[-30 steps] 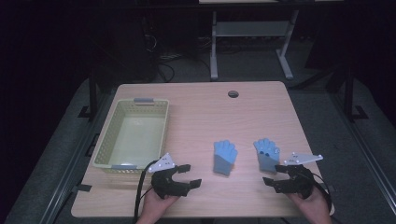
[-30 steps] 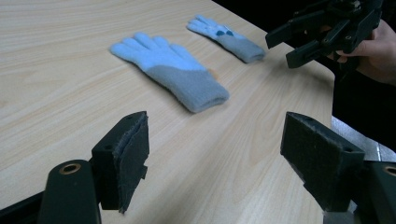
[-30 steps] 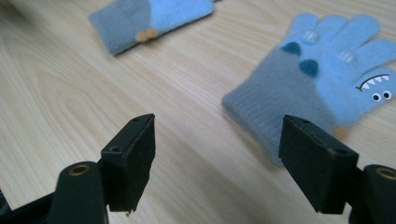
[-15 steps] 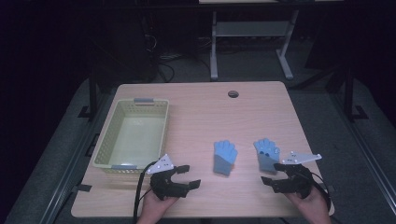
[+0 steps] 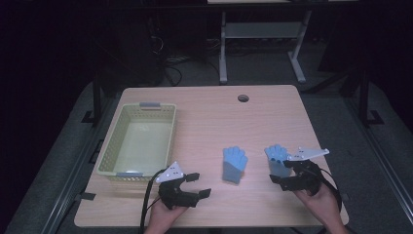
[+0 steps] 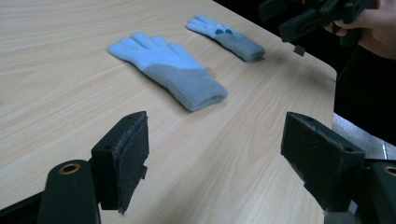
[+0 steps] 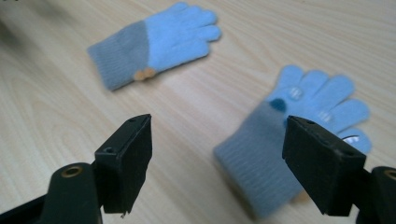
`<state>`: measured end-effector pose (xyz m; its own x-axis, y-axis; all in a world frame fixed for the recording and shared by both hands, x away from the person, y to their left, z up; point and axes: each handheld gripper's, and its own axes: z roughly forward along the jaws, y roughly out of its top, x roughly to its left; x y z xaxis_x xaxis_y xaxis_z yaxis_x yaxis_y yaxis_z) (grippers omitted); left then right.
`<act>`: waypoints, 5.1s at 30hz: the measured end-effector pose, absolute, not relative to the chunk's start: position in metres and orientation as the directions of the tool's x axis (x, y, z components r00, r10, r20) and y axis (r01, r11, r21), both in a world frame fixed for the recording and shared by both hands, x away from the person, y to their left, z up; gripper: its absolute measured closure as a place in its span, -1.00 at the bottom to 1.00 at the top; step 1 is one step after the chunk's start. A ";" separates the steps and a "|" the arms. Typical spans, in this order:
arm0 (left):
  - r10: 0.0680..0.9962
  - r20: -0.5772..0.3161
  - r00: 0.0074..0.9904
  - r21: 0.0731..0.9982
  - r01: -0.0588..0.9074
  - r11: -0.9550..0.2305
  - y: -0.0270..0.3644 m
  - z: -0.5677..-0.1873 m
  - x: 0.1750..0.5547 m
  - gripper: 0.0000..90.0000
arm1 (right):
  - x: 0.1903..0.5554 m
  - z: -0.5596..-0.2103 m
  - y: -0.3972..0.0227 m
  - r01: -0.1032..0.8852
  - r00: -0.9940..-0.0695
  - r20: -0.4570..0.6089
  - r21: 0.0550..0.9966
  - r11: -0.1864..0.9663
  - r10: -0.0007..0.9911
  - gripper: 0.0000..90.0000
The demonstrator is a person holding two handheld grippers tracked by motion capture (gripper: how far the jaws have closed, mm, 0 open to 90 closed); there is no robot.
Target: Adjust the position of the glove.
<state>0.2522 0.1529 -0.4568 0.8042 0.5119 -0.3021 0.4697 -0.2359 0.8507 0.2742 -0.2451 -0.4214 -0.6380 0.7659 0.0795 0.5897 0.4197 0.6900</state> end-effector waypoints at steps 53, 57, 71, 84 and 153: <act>0.506 -0.282 0.815 0.865 0.444 -0.233 0.153 -0.453 0.248 -0.48 | 0.349 -0.444 -0.245 0.792 -0.522 0.059 0.403 0.458 0.851 0.24; 0.506 -0.283 0.815 0.865 0.445 -0.233 0.153 -0.453 0.248 -0.48 | 0.347 -0.445 -0.241 0.787 -0.521 0.023 0.399 0.470 0.853 0.29; 0.507 -0.279 0.815 0.863 0.444 -0.239 0.150 -0.454 0.246 -0.48 | 0.333 -0.450 -0.239 0.764 -0.490 0.000 0.482 0.430 0.872 0.63; 0.510 -0.296 0.807 0.867 0.452 -0.211 0.154 -0.453 0.246 -0.48 | 0.326 -0.445 -0.243 0.752 -0.482 0.025 0.526 0.398 0.876 0.81; 0.513 -0.281 0.811 0.881 0.430 -0.196 0.157 -0.449 0.244 -0.48 | 0.323 -0.400 -0.122 0.656 -0.629 0.115 0.609 0.446 0.768 0.80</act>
<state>0.2440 0.1569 -0.4489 0.8108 0.5132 -0.2813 0.4301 -0.1965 0.8811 0.3235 -0.1219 -0.4004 -0.6295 0.7684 0.1151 0.6557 0.4459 0.6093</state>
